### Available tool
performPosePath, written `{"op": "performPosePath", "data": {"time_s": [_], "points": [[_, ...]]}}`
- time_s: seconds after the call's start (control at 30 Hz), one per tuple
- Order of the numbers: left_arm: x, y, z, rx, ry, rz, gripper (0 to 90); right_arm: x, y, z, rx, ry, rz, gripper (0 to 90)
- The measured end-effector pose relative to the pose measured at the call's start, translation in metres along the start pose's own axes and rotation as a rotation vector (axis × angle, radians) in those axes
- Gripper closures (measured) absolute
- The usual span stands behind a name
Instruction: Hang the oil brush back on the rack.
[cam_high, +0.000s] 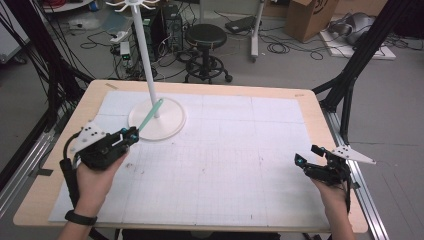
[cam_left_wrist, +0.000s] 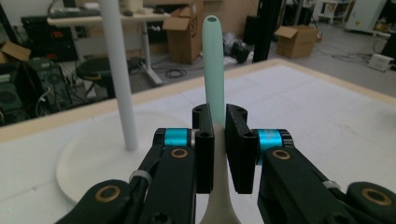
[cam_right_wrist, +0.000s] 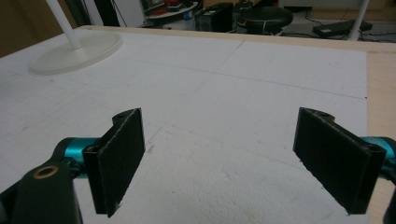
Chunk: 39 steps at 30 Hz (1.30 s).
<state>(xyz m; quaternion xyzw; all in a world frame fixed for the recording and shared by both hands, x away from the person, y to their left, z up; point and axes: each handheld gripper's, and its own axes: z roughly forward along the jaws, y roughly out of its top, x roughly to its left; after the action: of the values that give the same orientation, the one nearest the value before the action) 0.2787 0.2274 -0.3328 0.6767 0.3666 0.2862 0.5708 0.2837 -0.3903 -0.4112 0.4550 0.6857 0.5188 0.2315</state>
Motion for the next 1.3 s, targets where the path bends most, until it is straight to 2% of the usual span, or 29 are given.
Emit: {"op": "performPosePath", "data": {"time_s": [0.07, 0.13, 0.17, 0.27, 0.3, 0.5, 0.73, 0.8, 0.93, 1.07, 1.3], "points": [[0.003, 0.006, -0.002, -0.017, 0.002, -0.006, 82.3, 0.000, 0.000, 0.000, -0.003, 0.000, -0.005, 15.6], [0.011, 0.023, -0.007, -0.054, 0.013, -0.016, 82.4, -0.001, 0.000, 0.001, -0.001, 0.001, -0.005, 15.6], [0.011, 0.023, -0.007, -0.054, 0.013, -0.016, 82.4, -0.001, 0.000, 0.001, -0.001, 0.001, -0.005, 15.6], [0.020, 0.043, -0.010, -0.081, 0.041, -0.008, 82.3, 0.000, 0.000, 0.002, 0.003, 0.003, -0.006, 15.6], [0.020, 0.043, -0.010, -0.081, 0.041, -0.008, 82.4, 0.000, 0.000, 0.002, 0.003, 0.003, -0.006, 15.6], [0.035, 0.075, -0.017, -0.131, 0.062, -0.005, 82.5, 0.001, 0.000, 0.003, 0.010, 0.005, 0.000, 15.7], [0.042, 0.096, -0.020, -0.163, 0.071, -0.001, 82.5, 0.000, -0.001, 0.003, 0.009, 0.006, -0.003, 15.7], [0.043, 0.107, -0.023, -0.184, 0.079, 0.010, 82.5, 0.000, -0.001, 0.003, 0.008, 0.004, -0.004, 15.7], [0.043, 0.119, -0.025, -0.204, 0.087, 0.024, 82.4, 0.000, -0.001, 0.003, 0.009, 0.005, -0.003, 15.7], [0.046, 0.126, -0.026, -0.216, 0.085, 0.017, 82.5, 0.000, -0.001, 0.003, 0.010, 0.006, -0.006, 15.7], [0.048, 0.135, -0.026, -0.211, 0.096, 0.032, 82.5, 0.000, -0.001, 0.003, 0.010, 0.005, -0.002, 15.7]]}}
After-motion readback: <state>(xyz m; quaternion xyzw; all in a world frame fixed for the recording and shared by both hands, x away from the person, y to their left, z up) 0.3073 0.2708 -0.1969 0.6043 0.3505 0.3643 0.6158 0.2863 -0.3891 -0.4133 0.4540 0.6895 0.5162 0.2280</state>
